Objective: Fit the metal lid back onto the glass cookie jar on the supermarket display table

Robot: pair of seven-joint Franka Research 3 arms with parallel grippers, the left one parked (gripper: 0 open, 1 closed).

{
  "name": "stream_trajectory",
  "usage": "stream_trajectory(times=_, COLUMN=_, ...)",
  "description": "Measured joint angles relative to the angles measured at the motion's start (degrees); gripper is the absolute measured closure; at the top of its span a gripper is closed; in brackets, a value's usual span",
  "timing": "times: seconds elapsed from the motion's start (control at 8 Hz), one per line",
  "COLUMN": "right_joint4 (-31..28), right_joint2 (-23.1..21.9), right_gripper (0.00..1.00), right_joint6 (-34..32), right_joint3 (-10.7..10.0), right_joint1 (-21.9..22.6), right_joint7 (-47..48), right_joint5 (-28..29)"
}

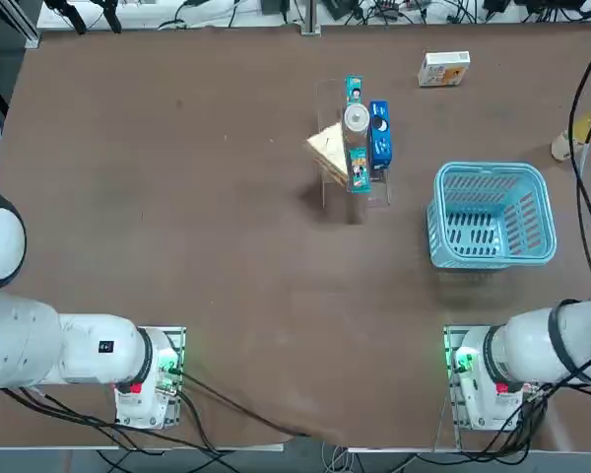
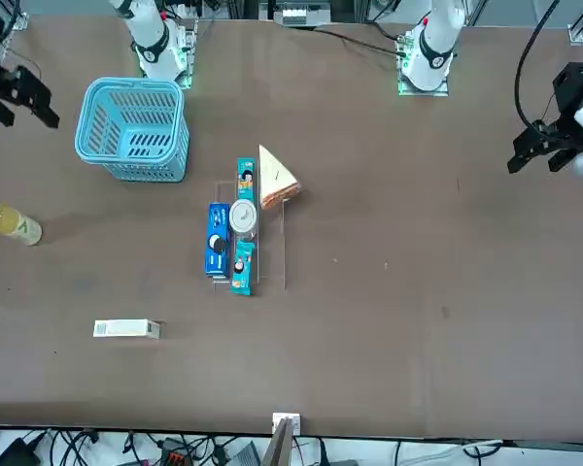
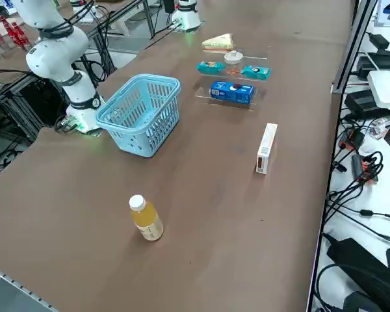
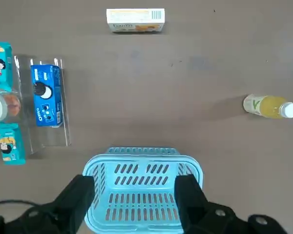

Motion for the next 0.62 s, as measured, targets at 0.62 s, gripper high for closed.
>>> stream_trajectory(times=0.62, right_joint4=-0.39, right_joint2=1.33, right_gripper=0.0, right_joint6=0.25, right_joint3=-1.81, right_joint1=2.21, right_joint7=0.01, right_joint5=2.23)
